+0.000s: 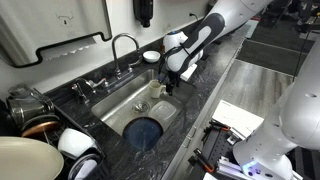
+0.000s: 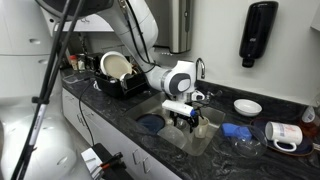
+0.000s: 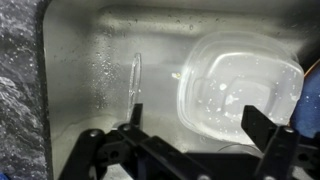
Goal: Remove the cup from the sink
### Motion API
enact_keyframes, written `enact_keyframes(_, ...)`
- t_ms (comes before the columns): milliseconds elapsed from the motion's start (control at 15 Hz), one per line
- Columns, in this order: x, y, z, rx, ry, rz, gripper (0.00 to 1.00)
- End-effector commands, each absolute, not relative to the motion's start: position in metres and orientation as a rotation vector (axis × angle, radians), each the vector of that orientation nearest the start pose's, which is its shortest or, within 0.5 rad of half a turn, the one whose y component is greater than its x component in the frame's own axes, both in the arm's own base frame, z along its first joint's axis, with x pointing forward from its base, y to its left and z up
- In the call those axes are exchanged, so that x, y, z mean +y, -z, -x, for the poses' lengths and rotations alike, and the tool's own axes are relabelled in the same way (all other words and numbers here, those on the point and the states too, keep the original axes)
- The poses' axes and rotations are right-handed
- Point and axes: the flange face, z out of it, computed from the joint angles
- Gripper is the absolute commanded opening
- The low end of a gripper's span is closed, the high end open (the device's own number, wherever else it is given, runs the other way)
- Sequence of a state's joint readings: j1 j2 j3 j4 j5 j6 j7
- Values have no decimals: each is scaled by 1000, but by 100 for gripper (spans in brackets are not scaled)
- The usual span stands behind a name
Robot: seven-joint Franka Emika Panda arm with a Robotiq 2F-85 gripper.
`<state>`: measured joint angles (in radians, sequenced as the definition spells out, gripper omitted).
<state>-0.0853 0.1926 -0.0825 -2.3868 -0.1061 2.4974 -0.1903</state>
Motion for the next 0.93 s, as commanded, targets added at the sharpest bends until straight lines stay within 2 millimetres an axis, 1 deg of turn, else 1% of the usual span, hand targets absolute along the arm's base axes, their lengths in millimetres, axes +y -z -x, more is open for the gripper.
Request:
enact_keyframes(0, -93, -218, -506, -315, -87, 3199, 100)
enact_keyframes(200, -104, -211, -521, -481, -38, 3207, 100)
enact_keyframes(400, -113, -203, -537, -689, 34, 3189, 100)
enact_keyframes(600, -121, -194, -549, -820, 77, 3150, 100)
enact_keyframes(867, -122, -178, -561, -962, 91, 3088, 100)
